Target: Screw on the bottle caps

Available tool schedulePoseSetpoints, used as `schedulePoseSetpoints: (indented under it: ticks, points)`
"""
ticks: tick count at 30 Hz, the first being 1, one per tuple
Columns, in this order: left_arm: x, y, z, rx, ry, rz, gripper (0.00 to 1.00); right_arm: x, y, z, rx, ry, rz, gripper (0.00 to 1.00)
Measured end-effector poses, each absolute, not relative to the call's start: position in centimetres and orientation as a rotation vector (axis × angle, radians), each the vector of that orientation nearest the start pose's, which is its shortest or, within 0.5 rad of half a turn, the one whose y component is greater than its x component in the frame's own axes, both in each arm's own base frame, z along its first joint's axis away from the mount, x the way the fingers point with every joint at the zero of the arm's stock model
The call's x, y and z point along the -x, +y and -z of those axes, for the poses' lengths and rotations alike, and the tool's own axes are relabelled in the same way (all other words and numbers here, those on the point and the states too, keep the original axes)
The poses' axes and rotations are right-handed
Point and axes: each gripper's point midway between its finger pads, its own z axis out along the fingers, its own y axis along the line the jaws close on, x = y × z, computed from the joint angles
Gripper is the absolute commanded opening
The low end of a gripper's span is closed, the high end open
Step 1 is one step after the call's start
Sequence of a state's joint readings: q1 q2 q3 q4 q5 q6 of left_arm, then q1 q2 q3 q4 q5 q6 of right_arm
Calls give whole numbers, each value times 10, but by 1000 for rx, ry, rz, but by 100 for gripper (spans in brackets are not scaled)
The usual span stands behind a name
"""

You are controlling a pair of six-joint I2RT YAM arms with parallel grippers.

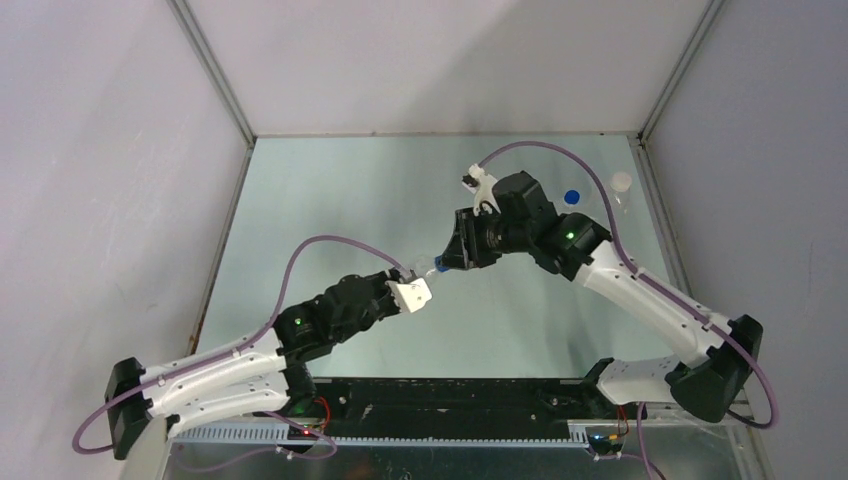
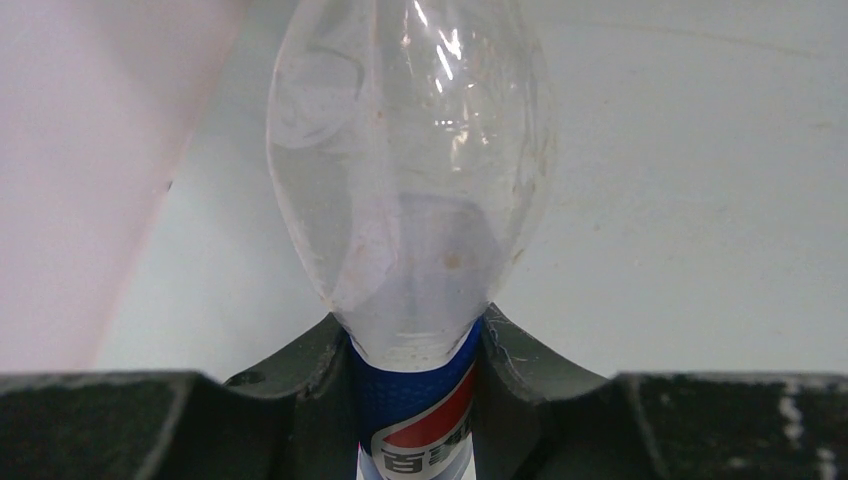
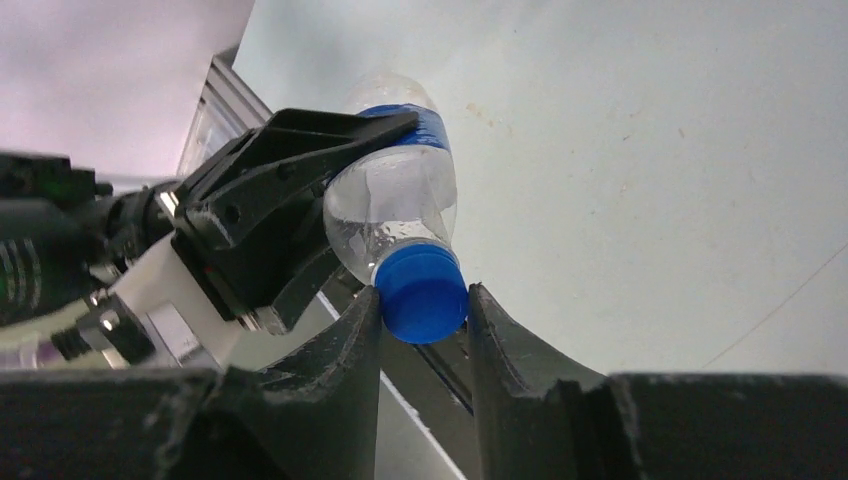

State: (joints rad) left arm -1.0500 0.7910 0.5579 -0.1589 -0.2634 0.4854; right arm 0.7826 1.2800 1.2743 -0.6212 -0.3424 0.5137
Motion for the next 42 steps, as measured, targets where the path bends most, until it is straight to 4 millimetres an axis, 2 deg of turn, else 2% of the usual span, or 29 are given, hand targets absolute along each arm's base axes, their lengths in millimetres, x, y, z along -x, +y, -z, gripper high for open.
schedulePoseSetpoints:
  ticks: [2,4,6,11,15,20,24,29,36,40,42]
  points:
    - [-203,-219,-176,-1229,1520,84,24,-200,311,-255,455,2357,-1065,42]
    - [-205,-216,-177,-1225,1522,63,24,-202,312,-257,465,2339,-1066,53]
    - [-206,-219,-181,-1224,1513,67,23,-200,313,-261,546,2286,-1049,59]
    - [-210,-226,-192,-1246,1520,152,23,-187,304,-278,888,2053,-961,65]
    - [-202,-235,-199,-1302,1512,278,23,-167,286,-294,1190,1806,-890,65]
    - [-178,-250,-193,-1420,1496,442,23,-144,270,-306,1452,1535,-830,63]
    - [-163,-258,-188,-1470,1490,541,23,-134,265,-299,1577,1397,-800,60]
    - [-153,-264,-187,-1489,1479,618,23,-129,266,-287,1658,1328,-804,57]
    - [-147,-269,-191,-1494,1458,672,23,-128,270,-284,1686,1298,-814,50]
    - [-146,-271,-192,-1490,1455,683,23,-129,274,-283,1691,1297,-832,39]
    - [-146,-271,-193,-1490,1451,687,23,-130,276,-282,1688,1297,-837,22]
